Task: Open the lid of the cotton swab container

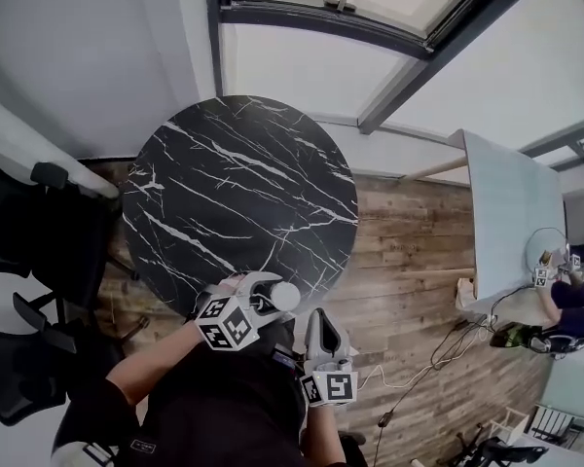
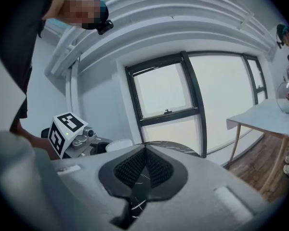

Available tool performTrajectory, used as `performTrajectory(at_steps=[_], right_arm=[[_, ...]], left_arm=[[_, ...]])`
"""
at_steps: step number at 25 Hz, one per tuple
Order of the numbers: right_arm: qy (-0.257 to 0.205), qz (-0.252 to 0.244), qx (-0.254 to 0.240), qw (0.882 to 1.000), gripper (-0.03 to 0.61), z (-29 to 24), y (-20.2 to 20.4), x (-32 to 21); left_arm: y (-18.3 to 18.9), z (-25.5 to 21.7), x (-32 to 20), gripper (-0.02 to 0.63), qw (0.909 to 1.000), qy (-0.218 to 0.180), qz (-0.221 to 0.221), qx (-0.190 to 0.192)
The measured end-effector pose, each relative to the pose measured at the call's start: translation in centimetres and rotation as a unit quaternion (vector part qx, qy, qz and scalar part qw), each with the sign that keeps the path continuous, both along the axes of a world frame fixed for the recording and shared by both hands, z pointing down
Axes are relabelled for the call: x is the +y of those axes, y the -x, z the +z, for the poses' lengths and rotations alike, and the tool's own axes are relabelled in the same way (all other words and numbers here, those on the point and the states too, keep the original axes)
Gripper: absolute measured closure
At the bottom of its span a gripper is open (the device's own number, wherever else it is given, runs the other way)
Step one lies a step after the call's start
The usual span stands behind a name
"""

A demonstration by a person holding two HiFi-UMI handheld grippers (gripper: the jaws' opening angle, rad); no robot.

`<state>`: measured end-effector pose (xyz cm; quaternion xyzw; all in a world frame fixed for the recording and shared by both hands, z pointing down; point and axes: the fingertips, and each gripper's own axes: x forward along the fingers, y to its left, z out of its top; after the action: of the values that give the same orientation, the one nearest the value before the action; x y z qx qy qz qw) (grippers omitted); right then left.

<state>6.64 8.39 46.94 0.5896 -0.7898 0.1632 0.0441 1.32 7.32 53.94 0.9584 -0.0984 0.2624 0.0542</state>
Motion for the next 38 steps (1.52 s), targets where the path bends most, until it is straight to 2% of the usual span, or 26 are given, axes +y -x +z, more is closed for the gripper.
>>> performTrajectory(at_steps=[4, 7, 10, 17, 18, 20, 24, 27, 30, 35, 38], right_arm=[[-0.012, -0.038, -0.002, 0.999, 0.581, -1.2, 1.1, 0.2], [-0.036, -0.067, 0.014, 0.997, 0.581, -2.8, 1.5, 0.0], [-0.066, -0.098, 0.01, 0.993, 0.581, -4.5, 1.6, 0.1], [-0.064, -0.177, 0.01, 0.982, 0.581, -5.5, 1.9, 0.1], [-0.061, -0.193, 0.005, 0.979, 0.578, -5.5, 2.2, 0.1], [-0.058, -0.226, 0.0, 0.972, 0.526, -5.7, 2.7, -0.1], [-0.066, -0.282, -0.003, 0.957, 0.467, -6.1, 3.3, 0.0], [-0.077, -0.316, 0.008, 0.946, 0.446, -6.5, 4.0, 0.0], [-0.055, -0.348, 0.016, 0.936, 0.416, -6.5, 4.7, 0.3], [-0.051, -0.402, 0.028, 0.914, 0.337, -6.8, 5.1, 0.9], [-0.054, -0.422, 0.034, 0.905, 0.311, -7.2, 5.3, 0.8]], left_arm=[[0.3, -2.1, 0.5, 0.354, 0.9998, 0.002, -0.006, 0.019], [0.3, -3.2, 1.0, 0.353, 0.9995, -0.021, 0.022, 0.01], [0.7, -4.1, 1.3, 0.354, 0.9988, -0.022, 0.043, 0.007], [0.5, -5.0, 1.0, 0.353, 0.9986, -0.014, 0.051, -0.002], [0.4, -5.0, 1.0, 0.353, 0.9985, -0.009, 0.054, -0.002], [0.2, -4.8, 1.1, 0.353, 0.9982, 0.0, 0.06, 0.003], [-0.7, -4.5, 1.7, 0.353, 0.9971, 0.009, 0.072, 0.022], [-1.1, -4.2, 1.8, 0.353, 0.9965, 0.013, 0.08, 0.018], [-1.5, -4.7, 1.9, 0.353, 0.9958, 0.011, 0.089, 0.017], [-1.6, -4.8, 2.1, 0.354, 0.9931, 0.004, 0.117, 0.005], [-1.3, -4.7, 2.3, 0.354, 0.9907, 0.0, 0.136, -0.007]])
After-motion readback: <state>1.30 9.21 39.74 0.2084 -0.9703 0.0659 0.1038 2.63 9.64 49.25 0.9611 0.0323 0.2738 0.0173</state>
